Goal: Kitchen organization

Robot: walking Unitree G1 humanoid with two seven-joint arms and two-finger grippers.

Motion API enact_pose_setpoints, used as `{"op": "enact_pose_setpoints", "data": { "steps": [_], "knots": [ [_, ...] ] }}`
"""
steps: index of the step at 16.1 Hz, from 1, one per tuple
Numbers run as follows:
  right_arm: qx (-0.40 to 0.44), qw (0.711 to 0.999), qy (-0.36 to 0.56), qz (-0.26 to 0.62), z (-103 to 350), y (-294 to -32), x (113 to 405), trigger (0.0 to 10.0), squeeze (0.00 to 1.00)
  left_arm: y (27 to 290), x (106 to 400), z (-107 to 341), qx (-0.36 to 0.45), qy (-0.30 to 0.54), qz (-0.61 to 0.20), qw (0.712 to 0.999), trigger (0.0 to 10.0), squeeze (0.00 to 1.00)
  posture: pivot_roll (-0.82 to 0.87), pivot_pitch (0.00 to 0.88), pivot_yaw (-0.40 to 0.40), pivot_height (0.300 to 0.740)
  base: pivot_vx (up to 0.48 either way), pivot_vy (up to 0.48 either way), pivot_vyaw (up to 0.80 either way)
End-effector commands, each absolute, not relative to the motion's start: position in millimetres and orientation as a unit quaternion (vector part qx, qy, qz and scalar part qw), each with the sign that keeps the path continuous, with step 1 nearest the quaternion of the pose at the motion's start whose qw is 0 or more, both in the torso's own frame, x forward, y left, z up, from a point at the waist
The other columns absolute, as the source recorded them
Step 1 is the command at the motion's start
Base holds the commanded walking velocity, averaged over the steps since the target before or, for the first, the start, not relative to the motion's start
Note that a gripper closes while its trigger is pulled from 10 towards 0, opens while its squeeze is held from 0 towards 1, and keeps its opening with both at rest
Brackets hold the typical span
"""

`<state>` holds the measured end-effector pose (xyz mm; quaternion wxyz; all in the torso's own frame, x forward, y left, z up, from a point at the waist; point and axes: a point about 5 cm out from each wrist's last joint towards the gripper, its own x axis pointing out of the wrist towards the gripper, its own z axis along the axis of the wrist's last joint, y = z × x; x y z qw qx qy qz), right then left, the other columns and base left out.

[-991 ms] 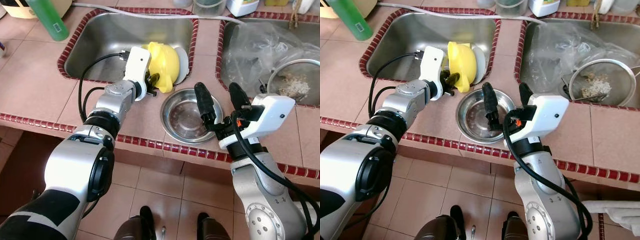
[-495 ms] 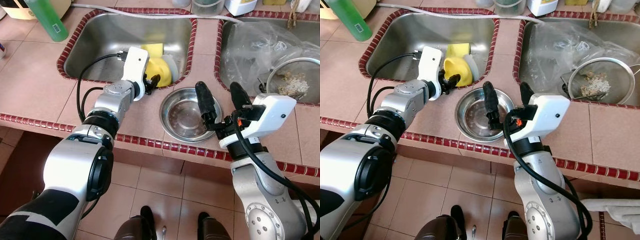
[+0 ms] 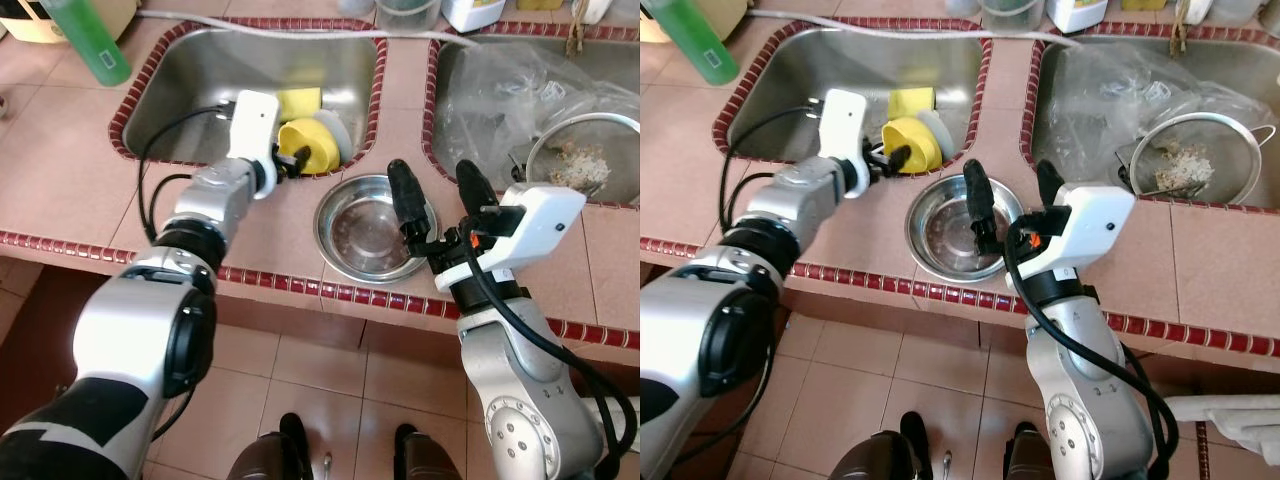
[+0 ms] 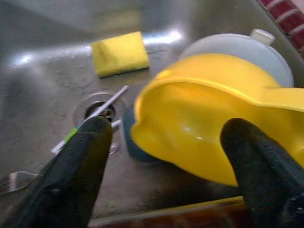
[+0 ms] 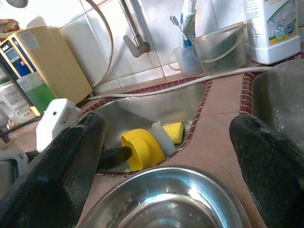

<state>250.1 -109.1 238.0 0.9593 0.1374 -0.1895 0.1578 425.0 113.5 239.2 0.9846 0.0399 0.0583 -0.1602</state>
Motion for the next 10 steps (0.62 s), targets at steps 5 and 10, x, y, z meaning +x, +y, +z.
{"op": "enact_pose_setpoints", "data": {
  "steps": [5,10],
  "knots": [
    [0.129,0.962,-0.174,0.168,220.6,-109.8,253.9,10.0,0.00,149.3,424.9,237.7,0.041,0.057,-0.123,0.990,10.0,1.00,-0.19,0.160,0.106,0.740,0.000,0.000,0.00],
    [0.122,0.961,-0.182,0.170,220.0,-112.9,261.2,10.0,0.00,154.6,423.3,239.6,0.016,0.036,-0.132,0.991,10.0,1.00,-0.18,0.111,0.100,0.740,0.000,0.000,0.00]
  ]
}}
